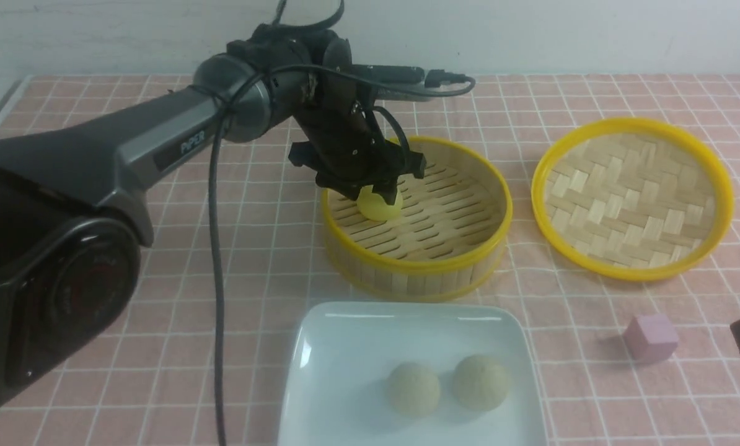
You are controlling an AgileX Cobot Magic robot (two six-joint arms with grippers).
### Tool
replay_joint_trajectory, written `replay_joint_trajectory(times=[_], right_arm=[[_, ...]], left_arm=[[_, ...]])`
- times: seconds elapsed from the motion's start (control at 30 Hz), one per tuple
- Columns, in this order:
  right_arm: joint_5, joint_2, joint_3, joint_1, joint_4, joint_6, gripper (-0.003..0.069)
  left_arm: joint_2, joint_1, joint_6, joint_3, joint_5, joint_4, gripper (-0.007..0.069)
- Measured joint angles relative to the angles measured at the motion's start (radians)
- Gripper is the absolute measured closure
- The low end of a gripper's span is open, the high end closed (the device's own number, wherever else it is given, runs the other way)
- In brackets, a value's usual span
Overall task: Put the steamed buns into the plate on the pink tablecloth.
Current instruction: 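Reach into the bamboo steamer and grasp a bun with the left gripper, then carry the bun from the bamboo steamer to the plate with the left gripper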
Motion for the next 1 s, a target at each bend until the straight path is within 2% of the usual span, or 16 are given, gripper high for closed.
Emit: replay_joint_trajectory(times=[0.1, 0.13, 0.17, 0.27, 0.4, 0.5, 0.63, 0.8, 1.0], right_arm=[[-0.003, 0.015, 0.000, 0.000, 0.006, 0.000, 0.0641], [-0.003, 0.015, 0.000, 0.000, 0.006, 0.000, 0.0641], [-0.003, 0.021, 0.000, 0.000, 0.008, 0.000, 0.0639], [-0.003, 0.023, 0.000, 0.000, 0.008, 0.000, 0.0636], [-0.003, 0.023, 0.000, 0.000, 0.008, 0.000, 0.0632], [-0.003, 0.023, 0.000, 0.000, 0.008, 0.000, 0.0629], [0.003, 0.023, 0.000, 0.000, 0.014, 0.000, 0.0621], [0.011, 0.023, 0.000, 0.000, 0.024, 0.000, 0.0614], [0.013, 0.023, 0.000, 0.000, 0.032, 0.000, 0.0607]], left_arm=[[0.015, 0.000, -0.001, -0.001, 0.017, -0.001, 0.0411], [0.015, 0.000, -0.001, -0.001, 0.022, -0.001, 0.0422], [0.009, 0.000, -0.009, -0.003, 0.037, -0.003, 0.0518], [-0.021, 0.000, -0.041, -0.003, 0.080, -0.008, 0.0596], [-0.099, 0.000, -0.052, -0.003, 0.194, -0.003, 0.0606], [-0.246, -0.002, -0.064, 0.004, 0.362, 0.056, 0.0606], [-0.420, -0.002, -0.102, 0.124, 0.387, 0.092, 0.0606], [-0.546, -0.061, -0.123, 0.399, 0.369, 0.069, 0.0606], [-0.549, -0.182, -0.218, 0.698, 0.141, 0.044, 0.0599]])
